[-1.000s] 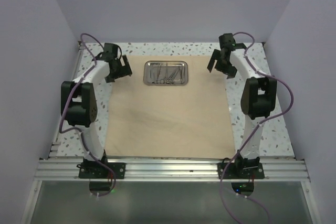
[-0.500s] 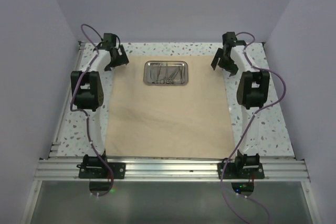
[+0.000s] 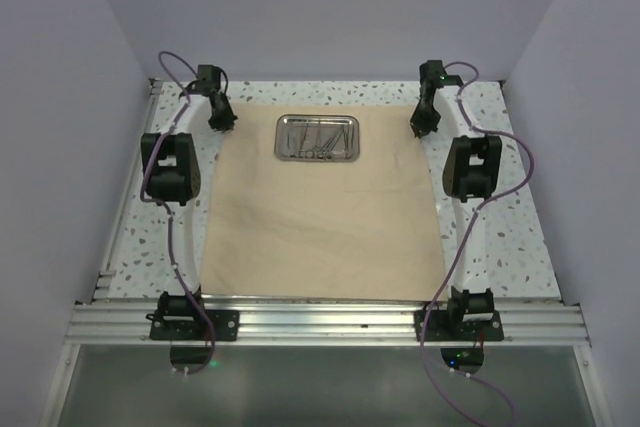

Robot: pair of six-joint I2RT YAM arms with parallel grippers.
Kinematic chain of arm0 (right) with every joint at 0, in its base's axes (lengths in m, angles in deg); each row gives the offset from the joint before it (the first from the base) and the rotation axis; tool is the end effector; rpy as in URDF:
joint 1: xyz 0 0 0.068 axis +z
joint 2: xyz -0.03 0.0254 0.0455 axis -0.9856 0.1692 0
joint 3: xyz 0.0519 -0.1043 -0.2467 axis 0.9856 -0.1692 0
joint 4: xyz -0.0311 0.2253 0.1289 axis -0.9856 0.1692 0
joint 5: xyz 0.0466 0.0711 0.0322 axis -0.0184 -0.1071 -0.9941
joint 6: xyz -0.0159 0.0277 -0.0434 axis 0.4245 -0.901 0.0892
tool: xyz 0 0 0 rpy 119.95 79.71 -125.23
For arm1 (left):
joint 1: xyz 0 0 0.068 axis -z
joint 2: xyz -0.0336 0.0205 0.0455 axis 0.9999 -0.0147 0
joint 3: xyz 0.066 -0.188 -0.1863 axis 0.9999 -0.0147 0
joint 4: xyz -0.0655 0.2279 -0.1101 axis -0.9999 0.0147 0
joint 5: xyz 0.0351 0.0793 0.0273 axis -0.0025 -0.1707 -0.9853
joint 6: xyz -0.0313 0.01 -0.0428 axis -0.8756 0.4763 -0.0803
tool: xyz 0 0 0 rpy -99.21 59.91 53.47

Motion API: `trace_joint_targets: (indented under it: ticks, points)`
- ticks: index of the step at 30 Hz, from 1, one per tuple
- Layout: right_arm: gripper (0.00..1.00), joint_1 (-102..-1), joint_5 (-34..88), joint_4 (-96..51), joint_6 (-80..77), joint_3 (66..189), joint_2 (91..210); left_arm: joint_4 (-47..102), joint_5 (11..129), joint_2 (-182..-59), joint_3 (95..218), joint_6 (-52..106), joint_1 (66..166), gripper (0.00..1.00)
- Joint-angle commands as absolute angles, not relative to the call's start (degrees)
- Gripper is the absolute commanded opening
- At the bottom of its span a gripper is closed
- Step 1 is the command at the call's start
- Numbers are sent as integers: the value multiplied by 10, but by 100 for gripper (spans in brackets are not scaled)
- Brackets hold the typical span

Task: Open and lay out the surgical kit
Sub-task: Move the surgical kit at the center of the board.

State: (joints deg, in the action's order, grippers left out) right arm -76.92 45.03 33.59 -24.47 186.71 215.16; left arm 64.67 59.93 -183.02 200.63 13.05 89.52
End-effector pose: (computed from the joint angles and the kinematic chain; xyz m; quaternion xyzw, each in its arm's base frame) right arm 0.5307 0.0246 0.1698 0.2406 0.9483 -0.0303 0.2048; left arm 0.5260 -0.0020 0.1616 -0.2127 0.9345 -0.0471 0.2815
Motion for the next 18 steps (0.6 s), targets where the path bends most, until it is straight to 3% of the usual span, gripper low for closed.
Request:
trace_joint_targets:
  ticks: [1, 2, 13, 15, 17, 18]
  points:
    - [4, -769, 433, 347, -249, 1911, 2194, 652, 643, -1873, 2040, 119, 893, 0]
    - [0, -769, 434, 349, -249, 1936, 2201, 653, 640, -1878, 2049, 117, 893, 0]
    - [0, -780, 475, 292, -259, 1963, 2179, 648, 586, -1876, 2137, 87, 892, 0]
    - [47, -782, 472, 292, -259, 1957, 2165, 662, 571, -1869, 2133, 81, 877, 4]
    - [98, -786, 462, 290, -260, 1952, 2152, 676, 551, -1847, 2128, 74, 877, 36]
    - [98, -786, 461, 289, -259, 1952, 2139, 674, 549, -1838, 2117, 72, 876, 51]
